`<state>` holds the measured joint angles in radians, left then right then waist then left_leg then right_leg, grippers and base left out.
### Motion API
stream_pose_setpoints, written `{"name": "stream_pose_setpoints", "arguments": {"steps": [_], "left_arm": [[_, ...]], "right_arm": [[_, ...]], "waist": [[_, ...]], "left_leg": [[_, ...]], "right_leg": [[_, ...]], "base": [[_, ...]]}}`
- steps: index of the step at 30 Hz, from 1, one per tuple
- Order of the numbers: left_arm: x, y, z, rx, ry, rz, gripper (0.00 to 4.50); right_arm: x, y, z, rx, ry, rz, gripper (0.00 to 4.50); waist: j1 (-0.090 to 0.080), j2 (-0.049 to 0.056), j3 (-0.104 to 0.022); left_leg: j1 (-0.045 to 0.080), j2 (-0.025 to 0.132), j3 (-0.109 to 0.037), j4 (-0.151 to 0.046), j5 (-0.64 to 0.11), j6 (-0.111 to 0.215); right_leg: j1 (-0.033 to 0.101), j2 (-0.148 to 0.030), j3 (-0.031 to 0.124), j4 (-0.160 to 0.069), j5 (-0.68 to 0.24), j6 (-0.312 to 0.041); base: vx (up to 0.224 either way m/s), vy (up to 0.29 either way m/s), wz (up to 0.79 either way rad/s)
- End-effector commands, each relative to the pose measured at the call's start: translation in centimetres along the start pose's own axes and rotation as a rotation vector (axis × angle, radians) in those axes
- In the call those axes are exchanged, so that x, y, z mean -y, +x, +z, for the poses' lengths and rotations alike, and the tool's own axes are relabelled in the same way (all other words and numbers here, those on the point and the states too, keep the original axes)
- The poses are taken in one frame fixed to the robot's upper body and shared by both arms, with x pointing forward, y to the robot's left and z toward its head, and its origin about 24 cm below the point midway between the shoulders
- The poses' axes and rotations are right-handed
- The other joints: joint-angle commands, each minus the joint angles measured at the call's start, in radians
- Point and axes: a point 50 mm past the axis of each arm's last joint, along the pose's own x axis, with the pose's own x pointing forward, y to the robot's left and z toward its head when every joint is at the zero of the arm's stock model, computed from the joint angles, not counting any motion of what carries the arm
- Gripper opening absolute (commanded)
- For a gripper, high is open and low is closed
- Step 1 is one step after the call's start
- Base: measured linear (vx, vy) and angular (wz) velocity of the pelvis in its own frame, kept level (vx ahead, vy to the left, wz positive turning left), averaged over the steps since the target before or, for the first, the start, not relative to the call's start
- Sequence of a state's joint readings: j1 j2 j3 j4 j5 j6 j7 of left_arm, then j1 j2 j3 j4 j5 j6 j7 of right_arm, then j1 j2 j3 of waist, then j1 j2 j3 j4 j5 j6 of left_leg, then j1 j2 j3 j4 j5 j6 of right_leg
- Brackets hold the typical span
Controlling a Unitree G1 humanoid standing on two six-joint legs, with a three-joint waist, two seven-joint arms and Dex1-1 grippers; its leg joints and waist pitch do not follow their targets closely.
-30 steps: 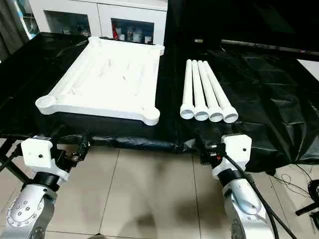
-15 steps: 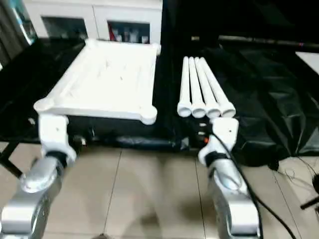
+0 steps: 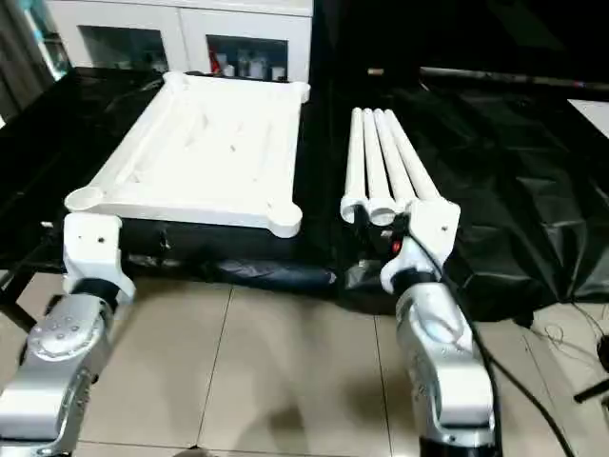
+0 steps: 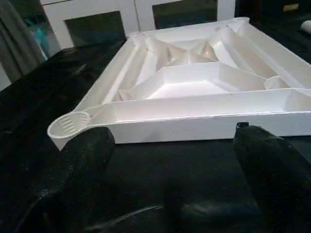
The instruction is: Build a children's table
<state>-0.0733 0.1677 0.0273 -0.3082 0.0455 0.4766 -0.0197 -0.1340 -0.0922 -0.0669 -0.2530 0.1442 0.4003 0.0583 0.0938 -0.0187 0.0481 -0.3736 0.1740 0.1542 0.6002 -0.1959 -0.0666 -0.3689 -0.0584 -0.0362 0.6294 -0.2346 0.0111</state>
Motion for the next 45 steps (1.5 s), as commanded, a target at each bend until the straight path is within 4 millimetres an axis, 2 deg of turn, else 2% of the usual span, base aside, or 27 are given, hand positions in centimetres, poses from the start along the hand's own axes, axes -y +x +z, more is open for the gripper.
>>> {"name": "stream_pose_setpoints", "arguments": {"steps": [1,5,9,19,20,21,22,23,24,25,26,28,29,30,31,32,34,35,36,37,38,39,40,42,43,44,45], "left_arm": [[0.9,0.2,0.9,0.039,0.011,-0.054,4.47],[1.3,0.5,1.5,0.057,0.007,-0.060,4.47],[1.6,0.8,1.8,0.069,0.006,-0.073,4.47],[1.7,0.4,1.1,0.049,-0.005,-0.069,4.47],[1.7,0.3,1.1,0.047,-0.005,-0.069,4.47],[1.7,0.3,1.1,0.047,-0.005,-0.069,4.47],[1.7,0.3,1.1,0.047,-0.005,-0.069,4.47],[1.6,0.1,0.9,0.042,-0.002,-0.066,4.47],[1.6,0.1,0.9,0.040,-0.004,-0.064,4.47],[1.6,0.0,0.8,0.038,-0.005,-0.063,4.47],[1.6,0.0,0.8,0.037,-0.005,-0.062,4.47],[1.5,-0.1,0.7,0.035,-0.005,-0.060,4.47],[1.6,-0.1,0.7,0.035,-0.005,-0.059,4.47],[1.6,-0.1,0.7,0.035,-0.005,-0.059,4.47],[1.6,-0.1,0.7,0.034,-0.008,-0.057,4.47],[1.6,-0.2,0.7,0.033,-0.009,-0.055,4.47],[1.5,-0.2,0.7,0.033,-0.010,-0.054,4.47],[1.5,-0.2,0.7,0.032,-0.008,-0.054,4.47],[1.5,-0.2,0.7,0.030,-0.002,-0.053,4.47],[1.5,-0.2,0.7,0.030,0.001,-0.053,4.47],[1.5,-0.2,0.7,0.030,0.001,-0.053,4.47],[1.5,-0.2,0.7,0.030,0.001,-0.053,4.47],[1.5,-0.2,0.8,0.031,0.001,-0.054,4.47],[1.4,-0.2,0.8,0.032,0.002,-0.054,4.47],[1.4,-0.2,0.8,0.033,0.002,-0.054,4.47],[1.4,-0.2,0.8,0.033,0.002,-0.054,4.47],[1.3,-0.2,0.8,0.033,0.003,-0.054,4.47]], "right_arm": [[-0.1,0.2,-0.1,-0.009,-0.011,0.012,4.25],[-0.3,0.3,-0.5,-0.016,0.007,0.013,4.25],[-0.3,0.3,-0.7,-0.023,0.001,0.017,4.25],[-0.1,0.2,-0.6,-0.025,-0.007,0.018,4.25],[-0.1,0.2,-0.6,-0.023,-0.019,0.024,4.25],[0.0,0.2,-0.5,-0.021,-0.029,0.028,4.25],[0.0,0.2,-0.5,-0.021,-0.029,0.028,4.25],[-0.1,0.2,-0.5,-0.023,-0.044,0.033,4.25],[-0.1,0.2,-0.6,-0.025,-0.052,0.035,4.25],[-0.2,0.2,-0.6,-0.029,-0.060,0.039,4.25],[-0.2,0.2,-0.7,-0.032,-0.062,0.041,4.25],[-0.2,0.3,-0.7,-0.035,-0.064,0.047,4.25],[-0.3,0.3,-0.8,-0.045,-0.066,0.051,4.25],[-0.3,0.3,-0.8,-0.045,-0.066,0.051,4.25],[-0.6,0.4,-0.7,-0.051,-0.070,0.069,4.25],[-0.9,0.4,-0.6,-0.051,-0.068,0.086,4.25],[-1.0,0.5,-0.6,-0.051,-0.072,0.097,4.25],[-1.1,0.5,-0.6,-0.053,-0.069,0.098,4.25],[-1.1,0.5,-0.7,-0.063,-0.047,0.093,4.25],[-1.2,0.6,-0.7,-0.075,-0.031,0.089,4.25],[-1.3,0.6,-0.8,-0.084,-0.032,0.090,4.25],[-1.3,0.6,-0.8,-0.084,-0.034,0.091,4.25],[-1.4,0.7,-0.8,-0.083,-0.041,0.098,4.25],[-1.6,0.7,-0.9,-0.084,-0.054,0.108,4.25],[-1.6,0.7,-0.9,-0.088,-0.069,0.110,4.25],[-1.7,0.6,-1.0,-0.090,-0.078,0.114,4.25],[-1.8,0.6,-1.0,-0.090,-0.084,0.121,4.25]], "waist": [[0.003,0.000,-0.050],[-0.004,0.001,-0.035],[-0.005,0.003,-0.032],[0.009,0.001,-0.073],[0.007,0.023,-0.081],[-0.005,0.018,-0.065],[-0.025,-0.004,-0.058],[-0.001,-0.050,-0.041],[0.024,-0.049,-0.048],[0.052,-0.042,-0.062],[0.062,-0.035,-0.074],[0.054,-0.009,-0.075],[-0.003,0.065,-0.081],[-0.038,0.070,-0.086],[-0.028,0.044,-0.085],[-0.023,0.039,-0.072],[-0.034,0.011,-0.057],[-0.030,-0.033,-0.047],[-0.010,-0.048,-0.032],[0.018,-0.049,-0.040],[0.027,-0.052,-0.044],[0.032,-0.048,-0.038],[0.026,-0.028,-0.025],[0.002,0.016,-0.029],[-0.008,0.029,-0.034],[-0.037,0.048,-0.059],[-0.049,0.049,-0.060]], "left_leg": [[0.011,0.044,-0.015,-0.080,-0.139,-0.005],[0.056,0.039,-0.013,-0.100,-0.484,-0.012],[0.080,0.028,-0.005,-0.107,-0.504,0.023],[0.049,-0.003,0.006,-0.082,-0.051,0.180],[0.129,0.027,0.024,-0.093,-0.080,0.110],[0.214,0.101,-0.004,-0.113,-0.110,0.032],[0.250,0.136,-0.019,-0.115,-0.090,0.032],[0.107,0.034,0.022,-0.080,-0.142,0.098],[0.023,-0.050,0.047,-0.027,-0.163,0.126],[-0.025,-0.035,0.000,0.068,-0.161,0.141],[-0.092,-0.020,-0.038,0.093,-0.072,0.116],[-0.093,0.004,-0.058,0.034,0.041,0.105],[0.073,0.076,-0.146,-0.042,0.192,0.235],[0.143,0.134,-0.220,-0.062,0.236,0.369],[0.151,0.147,-0.228,-0.038,0.223,0.482],[0.123,0.117,-0.189,-0.047,0.135,0.480],[0.094,0.077,-0.141,-0.079,-0.035,0.467],[0.062,0.017,-0.082,-0.062,-0.223,0.362],[0.020,-0.028,-0.045,-0.037,-0.301,0.289],[0.012,-0.046,-0.050,0.091,-0.209,0.188],[-0.027,-0.044,-0.064,0.113,-0.110,0.125],[-0.026,-0.041,-0.066,0.103,-0.086,0.109],[-0.013,-0.021,-0.068,0.063,-0.072,0.096],[0.026,0.018,-0.063,-0.068,-0.173,0.091],[0.069,0.037,-0.077,-0.080,-0.267,0.086],[0.160,0.083,-0.140,-0.101,-0.343,0.122],[0.177,0.096,-0.162,-0.107,-0.334,0.165]], "right_leg": [[0.026,-0.068,0.042,-0.072,-0.025,-0.112],[0.035,-0.059,0.028,-0.120,-0.449,-0.093],[0.062,-0.058,0.019,-0.154,-0.558,-0.093],[0.147,-0.023,0.024,-0.091,0.105,-0.177],[0.101,0.000,0.043,-0.073,0.087,-0.179],[0.015,0.006,0.017,-0.025,0.033,-0.174],[-0.032,-0.028,0.011,0.005,0.024,-0.146],[0.079,-0.050,0.045,-0.047,0.095,-0.127],[0.171,-0.050,0.104,-0.082,0.111,-0.115],[0.219,-0.166,0.194,-0.116,0.169,-0.204],[0.256,-0.148,0.178,-0.085,0.401,-0.235],[0.231,-0.092,0.099,-0.047,0.532,-0.202],[0.064,0.037,-0.047,0.062,0.176,-0.053],[-0.019,0.026,-0.051,0.121,-0.082,-0.011],[-0.047,-0.009,-0.030,0.137,-0.205,0.018],[-0.063,-0.010,-0.024,0.151,-0.132,0.055],[-0.054,-0.018,-0.007,0.098,-0.022,0.043],[-0.002,-0.052,0.037,-0.023,0.004,0.001],[0.038,-0.092,0.079,-0.095,-0.241,0.009],[0.088,-0.206,0.157,-0.162,-0.631,-0.050],[0.126,-0.187,0.153,-0.153,-0.725,-0.097],[0.121,-0.176,0.143,-0.152,-0.708,-0.119],[0.104,-0.157,0.112,-0.157,-0.667,-0.179],[0.098,-0.049,0.014,-0.119,-0.504,-0.193],[0.064,-0.029,0.001,-0.097,-0.451,-0.189],[0.016,-0.013,-0.023,-0.021,-0.231,-0.196],[-0.009,-0.010,-0.026,0.012,-0.149,-0.166]], "base": [[0.000,0.000,0.00],[0.000,0.000,0.00],[0.000,0.000,0.00],[0.093,0.008,0.02],[0.117,-0.007,-0.19],[0.117,-0.007,-0.19],[0.132,-0.034,-0.51],[0.127,-0.054,-0.42],[0.127,-0.054,-0.42],[0.121,-0.024,-0.01],[0.118,0.021,0.09],[0.046,0.042,0.05],[-0.041,0.040,-0.20],[-0.041,0.040,-0.20],[0.086,-0.024,-0.28],[0.064,-0.006,-0.05],[0.032,-0.003,-0.03],[0.032,-0.097,-0.02],[0.032,-0.097,-0.02],[0.024,-0.118,0.01],[0.038,-0.065,-0.01],[0.038,-0.065,-0.01],[0.063,-0.033,0.05],[0.064,0.035,0.06],[0.079,0.069,0.09],[0.119,0.048,0.14],[0.119,0.048,0.14]]}}
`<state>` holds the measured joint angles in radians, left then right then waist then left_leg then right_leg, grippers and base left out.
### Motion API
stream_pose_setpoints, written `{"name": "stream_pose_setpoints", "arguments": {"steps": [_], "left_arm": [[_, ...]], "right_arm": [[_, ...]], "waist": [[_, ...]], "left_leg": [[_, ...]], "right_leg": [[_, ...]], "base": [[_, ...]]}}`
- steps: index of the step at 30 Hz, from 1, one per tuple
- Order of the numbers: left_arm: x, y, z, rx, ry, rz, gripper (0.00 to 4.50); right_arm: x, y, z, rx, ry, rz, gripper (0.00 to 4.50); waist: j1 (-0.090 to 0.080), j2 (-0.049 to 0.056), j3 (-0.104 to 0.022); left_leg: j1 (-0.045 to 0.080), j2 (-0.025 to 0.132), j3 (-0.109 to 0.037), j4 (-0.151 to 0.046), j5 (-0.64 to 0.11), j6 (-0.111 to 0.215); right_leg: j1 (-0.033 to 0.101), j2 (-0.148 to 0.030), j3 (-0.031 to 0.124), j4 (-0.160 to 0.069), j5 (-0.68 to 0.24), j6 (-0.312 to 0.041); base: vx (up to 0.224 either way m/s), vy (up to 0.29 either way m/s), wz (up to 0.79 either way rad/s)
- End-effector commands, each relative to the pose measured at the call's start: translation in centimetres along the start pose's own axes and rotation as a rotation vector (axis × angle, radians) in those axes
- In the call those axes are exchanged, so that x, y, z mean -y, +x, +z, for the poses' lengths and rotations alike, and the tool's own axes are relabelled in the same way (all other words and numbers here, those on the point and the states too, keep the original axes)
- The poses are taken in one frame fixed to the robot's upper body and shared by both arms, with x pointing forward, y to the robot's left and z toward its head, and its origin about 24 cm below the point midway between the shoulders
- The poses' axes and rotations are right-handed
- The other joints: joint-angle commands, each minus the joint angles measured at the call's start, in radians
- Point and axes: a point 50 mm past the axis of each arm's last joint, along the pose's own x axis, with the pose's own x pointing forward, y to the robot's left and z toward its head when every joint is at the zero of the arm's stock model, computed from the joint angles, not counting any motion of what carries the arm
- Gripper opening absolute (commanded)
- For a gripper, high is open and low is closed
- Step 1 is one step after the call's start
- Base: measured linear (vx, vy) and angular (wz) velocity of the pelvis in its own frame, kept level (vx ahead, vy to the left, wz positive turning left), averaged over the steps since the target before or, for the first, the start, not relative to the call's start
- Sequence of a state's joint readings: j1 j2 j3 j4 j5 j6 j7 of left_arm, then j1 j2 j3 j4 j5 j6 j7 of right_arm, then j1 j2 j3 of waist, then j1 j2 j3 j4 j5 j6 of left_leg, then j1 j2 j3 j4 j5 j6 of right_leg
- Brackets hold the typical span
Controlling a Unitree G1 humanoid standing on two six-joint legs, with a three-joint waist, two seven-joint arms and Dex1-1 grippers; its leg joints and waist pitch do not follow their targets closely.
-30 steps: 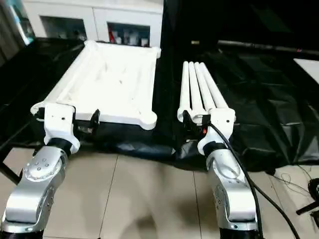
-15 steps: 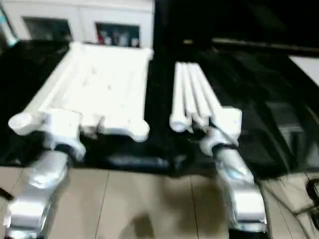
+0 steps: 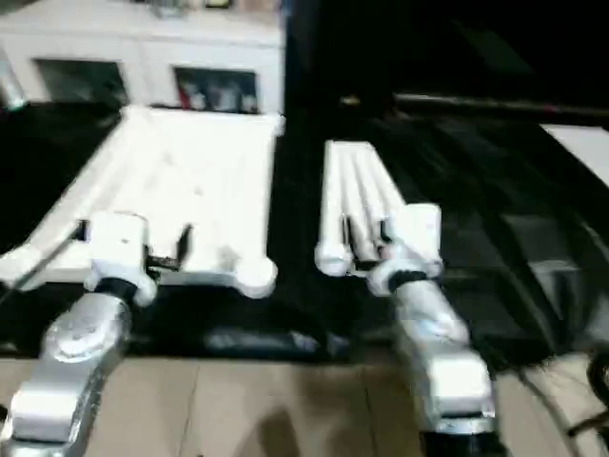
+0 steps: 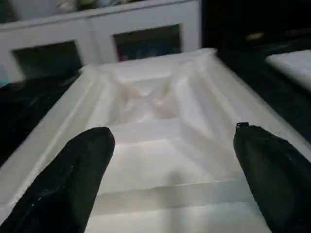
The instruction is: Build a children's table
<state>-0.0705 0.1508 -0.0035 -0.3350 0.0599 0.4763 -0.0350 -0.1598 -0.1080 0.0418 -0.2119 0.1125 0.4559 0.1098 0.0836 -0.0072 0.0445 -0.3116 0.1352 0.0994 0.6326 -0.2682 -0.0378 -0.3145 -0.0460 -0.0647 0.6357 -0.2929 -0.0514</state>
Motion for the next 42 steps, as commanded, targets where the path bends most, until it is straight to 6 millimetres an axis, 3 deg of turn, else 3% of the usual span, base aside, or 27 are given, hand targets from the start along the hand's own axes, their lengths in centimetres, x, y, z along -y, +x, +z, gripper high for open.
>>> {"name": "stream_pose_setpoints", "arguments": {"steps": [1,3,4,5,7,8,9,10,11,12,13,15,16,17,18,19,20,23,25,27,28,29,31,32,33,37,42], "left_arm": [[0.3,0.1,0.3,0.008,0.002,-0.014,4.47],[0.3,0.1,0.3,0.008,0.004,-0.014,4.47],[0.3,0.1,0.3,0.009,0.007,-0.016,4.47],[0.3,0.1,0.3,0.009,0.008,-0.017,4.47],[0.3,0.1,0.4,0.009,0.011,-0.019,4.47],[0.3,0.1,0.4,0.009,0.011,-0.019,4.47],[0.3,0.1,0.4,0.009,0.011,-0.020,4.47],[0.3,0.1,0.4,0.009,0.011,-0.021,4.47],[0.3,0.1,0.4,0.009,0.012,-0.023,4.47],[0.3,0.1,0.4,0.009,0.012,-0.023,4.47],[0.2,0.1,0.4,0.009,0.012,-0.023,4.47],[0.2,0.1,0.4,0.009,0.012,-0.023,4.47],[0.2,0.1,0.4,0.008,0.013,-0.023,4.47],[0.2,0.1,0.4,0.008,0.014,-0.023,4.47],[0.2,0.1,0.4,0.008,0.014,-0.023,4.47],[0.2,0.1,0.4,0.008,0.015,-0.024,4.47],[0.2,0.1,0.4,0.008,0.015,-0.024,4.47],[0.2,0.2,0.4,0.006,0.018,-0.026,4.47],[0.1,0.2,0.4,0.006,0.020,-0.028,4.47],[0.5,0.3,0.7,0.031,-0.007,-0.077,4.47],[0.5,0.3,0.7,0.031,-0.007,-0.077,4.47],[0.8,0.3,0.7,0.026,-0.022,-0.116,4.47],[1.7,0.3,0.9,0.032,-0.008,-0.250,4.47],[2.0,0.3,0.9,0.034,-0.001,-0.285,4.47],[2.0,0.3,0.9,0.034,-0.001,-0.285,4.47],[2.5,0.5,0.3,0.005,0.132,-0.598,4.47],[1.3,1.1,0.5,-0.029,0.232,-0.817,4.47]], "right_arm": [[0.8,-0.1,0.1,-0.002,-0.026,-0.024,4.25],[0.5,-0.2,0.2,0.002,-0.043,-0.007,4.25],[0.4,-0.2,0.2,0.003,-0.052,-0.005,4.25],[0.4,-0.2,0.2,0.003,-0.051,-0.007,4.25],[0.4,-0.2,0.1,0.001,-0.045,-0.014,4.25],[0.4,-0.2,0.1,0.001,-0.045,-0.014,4.25],[0.5,-0.2,0.1,0.002,-0.011,-0.023,4.25],[0.5,-0.3,0.1,0.004,0.003,-0.028,4.25],[0.6,-0.3,0.1,0.006,0.006,-0.029,4.25],[0.6,-0.3,0.1,0.006,0.004,-0.027,4.25],[0.6,-0.3,0.1,0.006,0.003,-0.025,4.25],[0.6,-0.4,0.1,0.007,-0.001,-0.024,4.25],[0.7,-0.4,0.0,0.004,0.001,-0.026,4.25],[0.7,-0.4,-0.1,0.000,0.000,-0.027,4.25],[0.7,-0.4,-0.1,0.000,-0.002,-0.027,4.25],[0.7,-0.4,-0.1,-0.001,-0.004,-0.026,4.25],[0.6,-0.4,-0.1,-0.002,-0.003,-0.026,4.25],[0.6,-0.5,-0.1,0.003,0.001,-0.019,4.25],[0.6,-0.5,0.0,0.007,0.001,-0.011,4.25],[0.5,-0.6,0.4,0.022,-0.021,0.050,4.25],[0.5,-0.6,0.4,0.022,-0.021,0.050,4.25],[0.5,-0.6,0.5,0.030,-0.026,0.075,4.25],[0.7,-0.7,1.1,0.057,-0.033,0.146,4.25],[0.7,-0.7,1.3,0.064,-0.035,0.164,4.25],[0.7,-0.7,1.3,0.064,-0.035,0.164,4.25],[1.5,-1.2,1.9,0.002,-0.078,0.418,4.25],[1.5,-1.8,2.5,-0.049,-0.160,0.623,4.25]], "waist": [[-0.046,0.030,-0.056],[-0.049,0.006,-0.045],[0.002,-0.035,-0.039],[0.011,-0.051,-0.059],[0.009,-0.032,-0.054],[0.014,-0.008,-0.054],[-0.010,0.040,-0.056],[-0.039,0.055,-0.048],[-0.048,0.055,-0.073],[-0.053,0.048,-0.079],[-0.034,0.052,-0.069],[-0.034,0.030,-0.067],[-0.032,0.000,-0.054],[-0.021,-0.061,-0.059],[0.006,-0.076,-0.042],[0.023,-0.066,-0.051],[0.038,-0.054,-0.044],[0.037,-0.029,-0.033],[0.013,0.027,-0.032],[-0.030,0.042,-0.052],[-0.037,0.035,-0.052],[-0.028,0.012,-0.051],[-0.009,-0.005,-0.060],[0.021,-0.018,-0.097],[0.017,-0.022,-0.089],[0.009,0.001,-0.046],[0.006,0.001,-0.023]], "left_leg": [[0.126,0.151,-0.127,-0.135,-0.204,0.254],[0.101,0.114,-0.094,-0.118,-0.114,0.369],[-0.095,-0.035,-0.037,-0.034,-0.078,0.375],[-0.130,-0.004,-0.036,0.083,-0.043,0.273],[-0.154,0.020,-0.029,0.070,0.039,0.173],[-0.136,0.030,-0.028,0.039,0.077,0.171],[-0.036,0.062,-0.019,-0.045,0.085,0.115],[0.031,0.119,-0.086,-0.114,-0.070,0.183],[0.124,0.174,-0.148,-0.108,-0.083,0.270],[0.129,0.175,-0.164,-0.095,0.009,0.333],[0.109,0.159,-0.136,-0.075,0.161,0.390],[0.071,0.127,-0.080,-0.096,0.229,0.415],[0.040,0.088,-0.032,-0.103,0.110,0.379],[0.001,0.003,0.016,-0.066,-0.123,0.279],[-0.016,-0.033,0.034,-0.010,-0.188,0.221],[-0.034,-0.034,0.005,0.071,-0.114,0.144],[-0.067,-0.026,-0.014,0.082,-0.036,0.093],[-0.061,0.002,-0.024,0.041,0.013,0.059],[-0.030,0.067,-0.034,-0.101,-0.095,0.068],[0.085,0.139,-0.117,-0.127,-0.231,0.124],[0.086,0.142,-0.125,-0.114,-0.102,0.214],[0.057,0.104,-0.087,-0.065,0.118,0.287],[-0.024,0.034,-0.033,-0.025,0.300,0.260],[-0.065,0.021,-0.028,-0.008,0.517,0.182],[-0.073,0.020,-0.025,-0.012,0.520,0.155],[-0.048,0.055,-0.029,-0.063,0.026,0.041],[-0.022,0.080,-0.006,-0.095,-0.220,0.010]], "right_leg": [[-0.091,-0.035,0.002,0.039,-0.030,-0.027],[-0.095,-0.064,0.025,0.010,0.041,0.005],[0.080,-0.153,0.070,-0.120,-0.017,0.067],[0.130,-0.282,0.094,-0.165,-0.177,0.094],[0.137,-0.256,0.011,-0.173,-0.172,0.037],[0.139,-0.241,-0.022,-0.182,-0.180,-0.005],[0.097,-0.134,-0.052,-0.162,-0.243,-0.063],[0.037,-0.024,-0.082,-0.047,-0.200,-0.055],[-0.061,-0.024,-0.042,0.054,-0.140,-0.020],[-0.090,-0.023,-0.030,0.083,-0.118,0.027],[-0.130,-0.031,-0.012,0.111,-0.076,0.094],[-0.142,-0.029,-0.004,0.112,0.047,0.136],[-0.123,-0.046,0.019,0.032,0.141,0.078],[-0.046,-0.077,0.088,-0.057,0.086,0.058],[-0.023,-0.122,0.137,-0.130,-0.232,0.071],[0.029,-0.199,0.193,-0.159,-0.543,-0.029],[0.053,-0.194,0.186,-0.152,-0.586,-0.076],[0.041,-0.160,0.144,-0.155,-0.487,-0.191],[0.010,-0.048,0.033,-0.099,-0.376,-0.144],[-0.074,-0.029,0.009,0.007,-0.088,-0.103],[-0.098,-0.044,0.012,0.023,0.040,-0.057],[-0.094,-0.079,0.036,-0.017,0.177,-0.053],[-0.025,-0.121,0.077,-0.028,0.385,-0.119],[0.017,-0.110,0.095,0.023,0.820,-0.118],[0.013,-0.095,0.093,0.023,0.878,-0.114],[-0.005,-0.092,0.073,-0.041,0.234,-0.158],[-0.019,-0.113,0.083,-0.088,-0.228,-0.160]], "base": [[0.130,0.028,0.08],[0.108,-0.001,0.06],[0.060,-0.022,0.31],[0.057,-0.015,0.51],[0.082,-0.012,0.52],[0.125,0.026,0.62],[0.125,0.026,0.62],[0.129,0.060,0.34],[0.159,0.029,0.04],[0.159,0.029,0.04],[0.169,0.011,0.08],[0.115,0.004,0.04],[0.086,-0.049,-0.02],[0.076,-0.119,0.09],[0.076,-0.119,0.09],[0.088,-0.121,0.07],[0.097,-0.068,-0.06],[0.087,-0.027,0.00],[0.083,0.044,0.03],[0.114,0.067,0.06],[0.111,0.053,0.11],[0.082,0.030,0.10],[0.070,0.010,0.07],[0.000,0.000,0.00],[0.000,0.000,0.00],[-0.014,-0.006,0.01],[-0.059,-0.021,0.05]]}}
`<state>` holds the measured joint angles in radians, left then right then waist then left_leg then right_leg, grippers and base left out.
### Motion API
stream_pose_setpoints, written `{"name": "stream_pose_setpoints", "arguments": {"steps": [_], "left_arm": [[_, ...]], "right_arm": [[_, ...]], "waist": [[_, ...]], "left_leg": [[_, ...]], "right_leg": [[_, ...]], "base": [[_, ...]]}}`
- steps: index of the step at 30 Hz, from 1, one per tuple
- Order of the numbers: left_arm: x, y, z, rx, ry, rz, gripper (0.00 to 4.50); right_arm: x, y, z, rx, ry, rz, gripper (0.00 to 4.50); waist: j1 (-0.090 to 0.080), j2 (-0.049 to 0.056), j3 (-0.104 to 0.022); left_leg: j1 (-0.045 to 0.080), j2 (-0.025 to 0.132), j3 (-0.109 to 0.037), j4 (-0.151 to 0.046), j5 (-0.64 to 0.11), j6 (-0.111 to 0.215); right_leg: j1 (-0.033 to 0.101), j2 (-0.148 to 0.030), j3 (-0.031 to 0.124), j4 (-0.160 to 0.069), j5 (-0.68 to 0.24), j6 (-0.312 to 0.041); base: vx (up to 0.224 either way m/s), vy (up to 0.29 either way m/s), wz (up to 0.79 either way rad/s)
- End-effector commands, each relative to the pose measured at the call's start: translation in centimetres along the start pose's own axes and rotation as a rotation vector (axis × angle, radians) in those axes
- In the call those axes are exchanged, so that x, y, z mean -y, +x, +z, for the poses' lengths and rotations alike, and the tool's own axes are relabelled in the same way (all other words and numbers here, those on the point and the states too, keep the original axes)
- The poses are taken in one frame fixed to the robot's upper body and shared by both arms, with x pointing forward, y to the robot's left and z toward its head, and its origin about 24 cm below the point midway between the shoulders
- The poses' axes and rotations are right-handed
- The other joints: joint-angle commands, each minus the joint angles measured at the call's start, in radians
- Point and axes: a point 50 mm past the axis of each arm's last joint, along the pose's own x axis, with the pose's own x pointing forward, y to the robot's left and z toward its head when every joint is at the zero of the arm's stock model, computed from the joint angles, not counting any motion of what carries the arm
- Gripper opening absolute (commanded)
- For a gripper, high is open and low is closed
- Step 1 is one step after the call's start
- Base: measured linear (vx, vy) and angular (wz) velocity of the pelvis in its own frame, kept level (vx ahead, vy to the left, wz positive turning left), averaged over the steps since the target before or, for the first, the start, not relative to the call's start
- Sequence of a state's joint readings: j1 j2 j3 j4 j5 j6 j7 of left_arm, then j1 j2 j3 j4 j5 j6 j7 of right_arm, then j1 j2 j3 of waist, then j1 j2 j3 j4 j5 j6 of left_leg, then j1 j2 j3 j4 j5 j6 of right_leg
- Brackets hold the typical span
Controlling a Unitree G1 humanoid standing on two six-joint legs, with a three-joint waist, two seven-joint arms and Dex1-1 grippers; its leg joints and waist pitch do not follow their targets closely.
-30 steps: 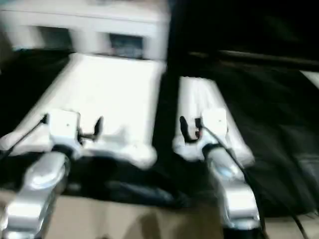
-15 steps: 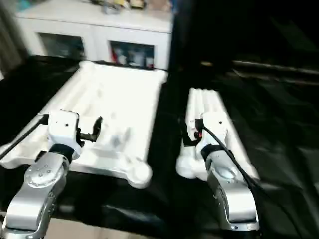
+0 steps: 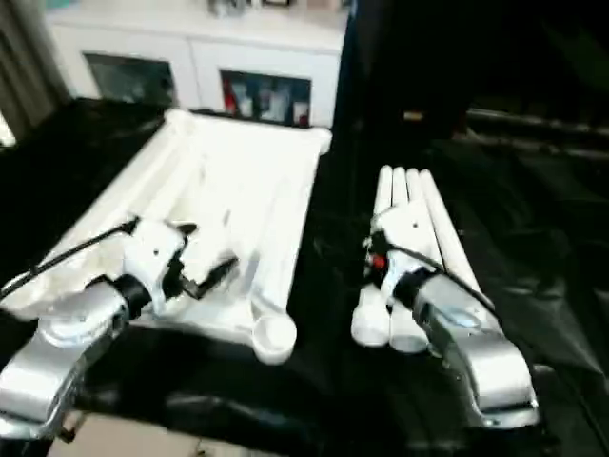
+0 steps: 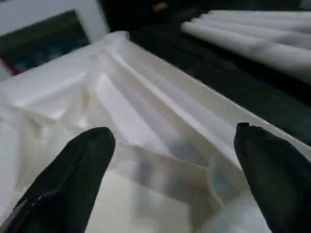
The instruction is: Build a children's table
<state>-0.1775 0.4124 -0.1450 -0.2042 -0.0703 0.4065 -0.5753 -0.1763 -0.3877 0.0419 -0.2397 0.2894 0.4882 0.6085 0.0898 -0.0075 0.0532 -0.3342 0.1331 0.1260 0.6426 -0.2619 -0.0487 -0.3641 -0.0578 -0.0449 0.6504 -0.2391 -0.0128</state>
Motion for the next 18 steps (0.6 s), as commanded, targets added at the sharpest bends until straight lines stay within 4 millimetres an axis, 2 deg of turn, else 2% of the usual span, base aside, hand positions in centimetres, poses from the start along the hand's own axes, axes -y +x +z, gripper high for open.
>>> {"name": "stream_pose_setpoints", "arguments": {"steps": [1,2,3,4,6,7,8,9,12,13,15,18], "left_arm": [[-0.7,-0.2,0.4,-0.012,0.058,-0.135,4.47],[-0.9,-0.4,0.6,-0.019,0.084,-0.198,4.47],[-0.9,-0.6,0.9,-0.021,0.104,-0.290,4.31],[-0.8,-0.8,1.1,-0.028,0.123,-0.378,4.20],[-0.5,-1.2,1.1,-0.051,0.171,-0.508,4.08],[-0.4,-1.4,1.1,-0.062,0.194,-0.556,4.08],[-0.3,-1.5,1.0,-0.070,0.212,-0.592,3.77],[-0.3,-1.6,0.6,-0.100,0.219,-0.634,3.67],[-0.4,-1.6,0.1,-0.147,0.232,-0.665,3.59],[-0.4,-1.7,-0.1,-0.162,0.241,-0.670,3.46],[-0.8,-1.4,-0.7,-0.190,0.285,-0.674,3.21],[-1.7,-0.8,-1.4,-0.224,0.360,-0.658,2.99]], "right_arm": [[-0.1,-0.2,1.2,-0.005,-0.058,0.108,4.25],[0.1,-0.3,1.3,-0.020,-0.078,0.143,4.25],[0.3,-0.5,1.4,-0.041,-0.104,0.180,4.25],[0.4,-0.8,1.4,-0.070,-0.123,0.218,4.25],[0.4,-1.2,1.3,-0.107,-0.128,0.279,4.25],[0.3,-1.4,1.3,-0.124,-0.133,0.305,4.25],[0.3,-1.6,1.2,-0.138,-0.139,0.328,4.25],[0.1,-1.9,1.1,-0.155,-0.143,0.352,4.25],[0.1,-2.1,0.9,-0.175,-0.149,0.372,4.25],[0.0,-2.1,0.9,-0.183,-0.152,0.377,4.25],[0.1,-2.3,0.7,-0.199,-0.159,0.392,4.25],[0.0,-2.4,0.5,-0.221,-0.171,0.414,4.25]], "waist": [[0.007,0.000,-0.033],[0.006,0.001,-0.037],[0.008,-0.003,-0.036],[0.006,0.000,-0.035],[0.008,-0.004,-0.037],[0.010,0.003,-0.039],[0.005,0.000,-0.041],[0.006,-0.001,-0.043],[0.006,0.003,-0.052],[0.006,-0.001,-0.054],[0.007,0.001,-0.055],[0.006,0.001,-0.051]], "left_leg": [[0.004,0.080,-0.028,-0.108,-0.215,0.021],[0.004,0.082,-0.025,-0.109,-0.196,0.020],[-0.003,0.080,-0.025,-0.113,-0.160,0.028],[-0.002,0.082,-0.020,-0.115,-0.163,0.026],[-0.005,0.083,-0.018,-0.115,-0.148,0.029],[-0.002,0.085,-0.015,-0.113,-0.133,0.038],[-0.007,0.087,-0.011,-0.112,-0.107,0.043],[-0.010,0.086,-0.011,-0.110,-0.089,0.046],[-0.013,0.085,-0.007,-0.101,-0.006,0.064],[-0.015,0.084,-0.006,-0.098,0.017,0.075],[-0.018,0.083,-0.005,-0.095,0.036,0.090],[-0.017,0.087,-0.006,-0.099,-0.014,0.082]], "right_leg": [[0.031,-0.099,0.065,-0.108,-0.326,-0.172],[0.029,-0.098,0.067,-0.102,-0.304,-0.172],[0.034,-0.098,0.065,-0.103,-0.276,-0.162],[0.028,-0.097,0.065,-0.101,-0.259,-0.173],[0.032,-0.099,0.066,-0.099,-0.238,-0.181],[0.027,-0.098,0.066,-0.099,-0.208,-0.189],[0.030,-0.096,0.065,-0.091,-0.154,-0.203],[0.033,-0.096,0.064,-0.089,-0.128,-0.208],[0.034,-0.096,0.060,-0.075,0.005,-0.241],[0.035,-0.093,0.059,-0.071,0.041,-0.247],[0.032,-0.091,0.057,-0.071,0.074,-0.254],[0.033,-0.095,0.057,-0.077,0.011,-0.256]], "base": [[0.000,0.000,0.00],[0.000,0.000,0.00],[0.000,0.000,0.00],[0.000,0.000,0.00],[0.000,0.000,0.00],[0.000,0.000,0.00],[0.000,0.000,0.00],[0.000,0.000,0.00],[0.000,0.000,0.00],[0.000,0.000,0.00],[0.000,0.000,0.00],[0.000,0.000,0.00]]}}
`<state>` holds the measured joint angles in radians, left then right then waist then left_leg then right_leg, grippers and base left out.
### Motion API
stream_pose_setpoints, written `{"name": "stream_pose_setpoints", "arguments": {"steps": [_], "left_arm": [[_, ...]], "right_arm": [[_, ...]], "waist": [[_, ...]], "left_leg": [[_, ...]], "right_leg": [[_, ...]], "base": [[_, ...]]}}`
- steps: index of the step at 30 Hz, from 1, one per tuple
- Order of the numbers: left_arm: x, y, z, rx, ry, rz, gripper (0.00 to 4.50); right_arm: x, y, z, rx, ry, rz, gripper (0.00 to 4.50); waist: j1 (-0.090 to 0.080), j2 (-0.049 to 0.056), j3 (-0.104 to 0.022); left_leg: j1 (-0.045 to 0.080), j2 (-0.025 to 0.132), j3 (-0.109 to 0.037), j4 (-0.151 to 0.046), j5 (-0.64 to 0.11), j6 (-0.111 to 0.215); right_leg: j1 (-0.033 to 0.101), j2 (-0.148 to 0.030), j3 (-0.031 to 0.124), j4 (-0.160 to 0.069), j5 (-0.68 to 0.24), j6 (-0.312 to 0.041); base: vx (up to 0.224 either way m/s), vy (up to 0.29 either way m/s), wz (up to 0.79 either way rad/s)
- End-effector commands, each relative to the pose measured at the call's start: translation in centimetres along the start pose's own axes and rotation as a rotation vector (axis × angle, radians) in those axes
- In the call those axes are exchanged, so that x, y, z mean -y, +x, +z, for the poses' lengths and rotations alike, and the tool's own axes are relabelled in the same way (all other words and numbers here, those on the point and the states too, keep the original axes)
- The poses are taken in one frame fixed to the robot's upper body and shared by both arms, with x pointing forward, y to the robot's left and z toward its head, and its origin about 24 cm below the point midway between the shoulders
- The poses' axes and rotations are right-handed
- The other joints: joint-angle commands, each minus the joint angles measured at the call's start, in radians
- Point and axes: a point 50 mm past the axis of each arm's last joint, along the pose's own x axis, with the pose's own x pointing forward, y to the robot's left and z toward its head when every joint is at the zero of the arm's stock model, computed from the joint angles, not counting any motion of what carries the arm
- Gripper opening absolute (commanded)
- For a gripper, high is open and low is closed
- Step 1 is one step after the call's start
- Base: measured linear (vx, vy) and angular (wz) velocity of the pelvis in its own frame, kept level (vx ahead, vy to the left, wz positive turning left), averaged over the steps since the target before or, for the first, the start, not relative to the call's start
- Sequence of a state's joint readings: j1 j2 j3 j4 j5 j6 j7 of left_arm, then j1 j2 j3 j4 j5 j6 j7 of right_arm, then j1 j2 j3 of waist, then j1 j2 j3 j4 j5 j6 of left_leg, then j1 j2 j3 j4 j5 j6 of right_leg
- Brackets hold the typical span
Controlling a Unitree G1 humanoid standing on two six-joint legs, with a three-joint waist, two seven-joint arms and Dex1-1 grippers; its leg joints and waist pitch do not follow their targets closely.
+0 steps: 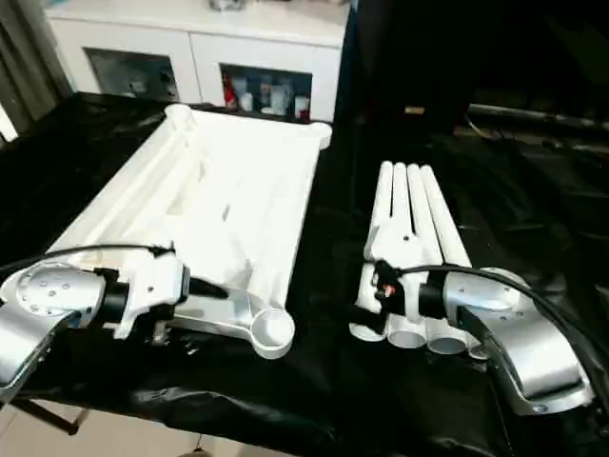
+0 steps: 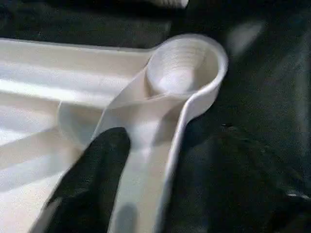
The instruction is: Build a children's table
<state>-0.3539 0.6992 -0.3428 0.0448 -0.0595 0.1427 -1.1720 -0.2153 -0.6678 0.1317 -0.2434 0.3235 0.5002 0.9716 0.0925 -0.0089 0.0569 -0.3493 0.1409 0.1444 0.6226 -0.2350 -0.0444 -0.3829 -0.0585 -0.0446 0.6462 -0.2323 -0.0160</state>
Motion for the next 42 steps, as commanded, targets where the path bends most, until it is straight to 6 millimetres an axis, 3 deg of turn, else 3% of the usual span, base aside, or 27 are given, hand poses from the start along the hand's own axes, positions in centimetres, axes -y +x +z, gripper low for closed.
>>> {"name": "stream_pose_setpoints", "arguments": {"steps": [1,4,6,7,8,9,10,11,16,29,32,42], "left_arm": [[-0.6,0.0,-0.4,-0.042,0.052,-0.001,2.84],[-0.8,-0.1,-0.6,-0.065,0.063,-0.029,2.65],[-0.8,-0.1,-0.7,-0.067,0.051,-0.057,2.39],[-0.8,-0.1,-0.8,-0.067,0.044,-0.069,2.25],[-0.8,-0.1,-0.8,-0.067,0.043,-0.075,2.25],[-0.8,-0.1,-1.0,-0.073,0.044,-0.082,2.18],[-0.8,-0.1,-1.1,-0.076,0.044,-0.085,2.06],[-0.8,0.0,-1.4,-0.084,0.047,-0.091,1.85],[-1.1,0.1,-2.1,-0.095,0.042,-0.095,1.65],[-1.8,0.4,-2.7,-0.116,0.061,-0.078,0.47],[-1.8,0.4,-2.6,-0.112,0.059,-0.078,0.17],[-2.5,-0.2,-2.9,-0.067,-0.001,0.010,0.04]], "right_arm": [[-0.4,0.0,0.1,-0.011,-0.017,0.036,4.25],[-0.6,0.0,0.0,-0.023,-0.016,0.058,4.25],[-0.9,0.1,-0.1,-0.034,-0.008,0.089,4.25],[-1.1,0.0,-0.1,-0.038,-0.009,0.101,4.25],[-1.1,0.0,-0.1,-0.041,-0.011,0.108,4.25],[-1.3,0.0,-0.1,-0.044,-0.012,0.117,4.25],[-1.3,0.0,-0.1,-0.045,-0.013,0.121,4.25],[-1.5,-0.1,-0.1,-0.051,-0.014,0.129,4.25],[-1.7,0.0,-0.2,-0.061,-0.018,0.143,4.25],[-1.6,0.1,-0.1,-0.068,-0.025,0.157,4.25],[-1.6,0.1,-0.1,-0.069,-0.026,0.158,4.25],[-1.6,0.1,-0.3,-0.069,-0.026,0.144,4.25]], "waist": [[0.003,0.003,-0.053],[0.003,-0.001,-0.053],[0.003,0.001,-0.054],[0.003,0.009,-0.052],[0.001,0.004,-0.053],[0.002,0.010,-0.051],[0.002,0.007,-0.050],[0.002,0.011,-0.049],[0.003,0.011,-0.048],[0.004,0.004,-0.045],[0.002,0.003,-0.045],[0.000,0.003,-0.046]], "left_leg": [[-0.001,0.079,-0.024,-0.081,-0.061,0.070],[-0.002,0.083,-0.024,-0.083,-0.065,0.059],[-0.002,0.085,-0.025,-0.083,-0.055,0.058],[-0.002,0.084,-0.025,-0.081,-0.052,0.059],[-0.002,0.083,-0.023,-0.081,-0.052,0.060],[-0.002,0.083,-0.024,-0.081,-0.057,0.060],[-0.002,0.084,-0.024,-0.082,-0.068,0.057],[-0.002,0.085,-0.025,-0.083,-0.081,0.052],[-0.002,0.086,-0.025,-0.084,-0.079,0.050],[-0.001,0.091,-0.024,-0.088,-0.092,0.047],[-0.005,0.090,-0.023,-0.087,-0.073,0.049],[-0.002,0.091,-0.020,-0.086,-0.065,0.056]], "right_leg": [[0.052,-0.094,0.057,-0.076,-0.026,-0.247],[0.052,-0.097,0.058,-0.075,-0.031,-0.249],[0.052,-0.099,0.058,-0.071,-0.011,-0.256],[0.050,-0.098,0.058,-0.071,0.001,-0.261],[0.052,-0.097,0.058,-0.071,0.009,-0.262],[0.051,-0.098,0.059,-0.071,0.007,-0.264],[0.051,-0.098,0.059,-0.074,-0.004,-0.264],[0.051,-0.099,0.059,-0.075,-0.022,-0.265],[0.051,-0.100,0.060,-0.075,-0.020,-0.265],[0.048,-0.104,0.061,-0.080,-0.068,-0.256],[0.051,-0.105,0.060,-0.076,-0.033,-0.261],[0.049,-0.103,0.060,-0.076,-0.022,-0.267]], "base": [[0.000,0.000,0.00],[0.000,0.000,0.00],[0.000,0.000,0.00],[0.000,0.000,0.00],[0.000,0.000,0.00],[0.000,0.000,0.00],[0.000,0.000,0.00],[0.000,0.000,0.00],[0.000,0.000,0.00],[0.000,0.000,0.00],[0.000,0.000,0.00],[0.000,0.000,0.00]]}}
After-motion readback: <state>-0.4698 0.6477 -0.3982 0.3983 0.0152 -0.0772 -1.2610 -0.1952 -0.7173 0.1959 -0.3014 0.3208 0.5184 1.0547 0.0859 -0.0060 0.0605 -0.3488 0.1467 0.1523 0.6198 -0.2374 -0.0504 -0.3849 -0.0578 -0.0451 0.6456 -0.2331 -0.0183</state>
